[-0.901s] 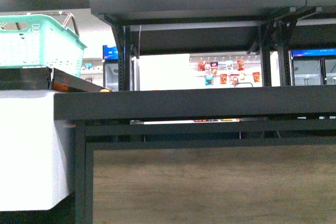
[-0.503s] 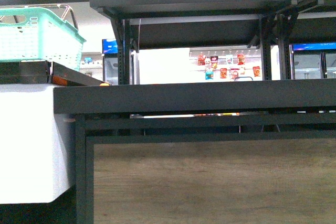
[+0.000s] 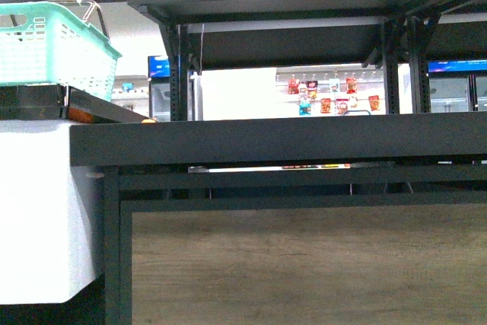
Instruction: Pick lemon from shelf
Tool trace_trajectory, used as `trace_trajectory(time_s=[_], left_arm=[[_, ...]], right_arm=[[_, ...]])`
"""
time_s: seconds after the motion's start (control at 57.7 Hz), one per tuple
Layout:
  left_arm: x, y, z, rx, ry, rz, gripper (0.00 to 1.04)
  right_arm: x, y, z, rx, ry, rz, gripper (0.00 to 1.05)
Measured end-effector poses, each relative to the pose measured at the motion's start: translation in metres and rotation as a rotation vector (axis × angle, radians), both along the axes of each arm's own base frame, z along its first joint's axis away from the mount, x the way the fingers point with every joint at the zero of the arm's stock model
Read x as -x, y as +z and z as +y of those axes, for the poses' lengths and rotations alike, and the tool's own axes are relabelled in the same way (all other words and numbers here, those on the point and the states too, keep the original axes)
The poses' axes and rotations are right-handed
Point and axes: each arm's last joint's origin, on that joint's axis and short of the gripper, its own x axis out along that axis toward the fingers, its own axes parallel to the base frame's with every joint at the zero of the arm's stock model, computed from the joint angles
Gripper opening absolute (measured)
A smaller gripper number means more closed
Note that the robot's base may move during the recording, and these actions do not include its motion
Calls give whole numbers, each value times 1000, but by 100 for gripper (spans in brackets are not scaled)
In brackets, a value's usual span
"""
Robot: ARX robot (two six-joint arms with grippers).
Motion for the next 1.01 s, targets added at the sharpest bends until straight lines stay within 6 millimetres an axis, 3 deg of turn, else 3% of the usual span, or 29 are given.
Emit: trace_trajectory(time_s=[1.005], left_arm=[[0, 0, 0, 0, 0, 0, 97]], right_arm=[[0, 0, 0, 0, -2, 0, 97]])
